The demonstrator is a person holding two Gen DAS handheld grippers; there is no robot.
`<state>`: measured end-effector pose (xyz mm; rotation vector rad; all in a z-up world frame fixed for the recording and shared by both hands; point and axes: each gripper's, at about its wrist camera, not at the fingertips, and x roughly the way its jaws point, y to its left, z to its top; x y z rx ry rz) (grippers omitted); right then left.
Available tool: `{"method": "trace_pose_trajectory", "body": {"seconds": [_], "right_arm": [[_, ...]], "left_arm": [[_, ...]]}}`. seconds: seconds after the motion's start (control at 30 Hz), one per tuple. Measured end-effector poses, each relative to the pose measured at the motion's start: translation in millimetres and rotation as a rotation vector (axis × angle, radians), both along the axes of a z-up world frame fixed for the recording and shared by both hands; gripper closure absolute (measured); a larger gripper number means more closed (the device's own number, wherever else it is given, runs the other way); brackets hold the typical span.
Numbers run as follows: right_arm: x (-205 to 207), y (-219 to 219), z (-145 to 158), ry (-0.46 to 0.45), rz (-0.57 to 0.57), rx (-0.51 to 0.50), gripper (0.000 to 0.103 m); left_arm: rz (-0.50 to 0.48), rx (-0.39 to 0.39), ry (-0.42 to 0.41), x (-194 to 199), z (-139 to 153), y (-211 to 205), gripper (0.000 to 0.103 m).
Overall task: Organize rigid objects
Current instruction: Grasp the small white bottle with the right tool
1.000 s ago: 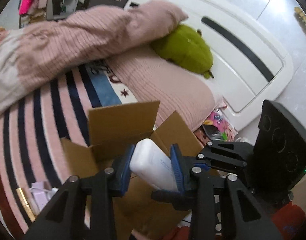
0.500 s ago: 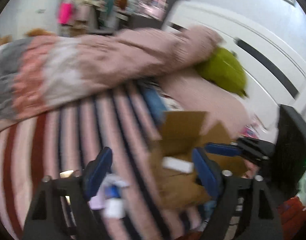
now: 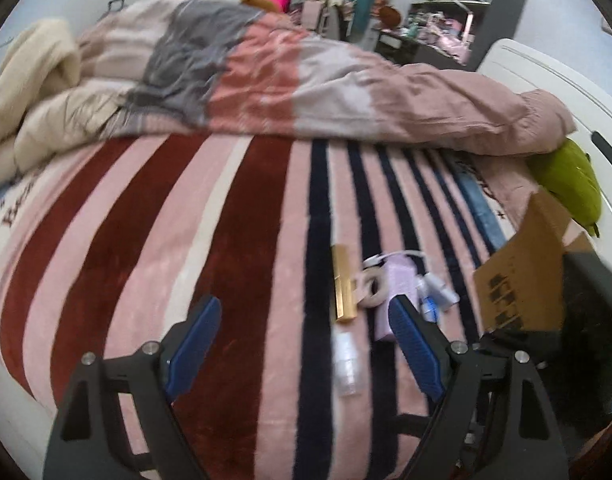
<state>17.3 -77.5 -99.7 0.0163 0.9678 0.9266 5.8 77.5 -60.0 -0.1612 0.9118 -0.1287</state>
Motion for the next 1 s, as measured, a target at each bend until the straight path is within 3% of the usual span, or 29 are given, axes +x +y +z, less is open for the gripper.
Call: {"method": "trace_pose_trajectory", "body": {"seconds": [0.2, 0.33, 0.43, 0.5, 0.57, 0.7, 0.83, 1.0], "right_arm": [[14.3, 15.1, -47.2, 0.063, -0.127, -0.044, 0.048], [17.6, 24.8, -56.9, 0.073, -0.192, -0.068, 0.048], [13.6, 31.2, -55.3, 0.023, -0.194, -0.104, 0.049], [14.7, 31.4, -54.5, 0.018, -0.217, -0.113, 0.055], [13.9, 33.1, -54.7, 0.004, -0.238, -0.139, 0.080], [10.0, 30.9, -49.6, -0.055, -0.227, -0.168, 0.082], [4.5, 19.7, -30.3, -0.123, -0.197, -0.123, 0.083], [-11.1, -3.8, 22.2, -0.264, -0.120, -0.023, 0.083]], "left_arm": [[0.038, 0.002, 0.041, 4.7, -20.8, 12.4, 0.020], [0.050, -0.001, 0.054, 13.3, -27.2, 17.1, 0.020], [0.050, 0.012, 0.060, 15.9, -28.8, 16.1, 0.019], [0.051, 0.011, 0.063, 16.2, -29.9, 15.4, 0.020], [0.050, 0.012, 0.061, 15.3, -29.2, 14.1, 0.019], [0.042, 0.025, 0.056, 13.6, -25.4, 9.4, 0.019], [-0.001, 0.014, 0.033, 8.5, -11.9, -4.9, 0.020], [-0.121, -0.037, -0.035, 0.9, 22.6, -37.7, 0.020]]}}
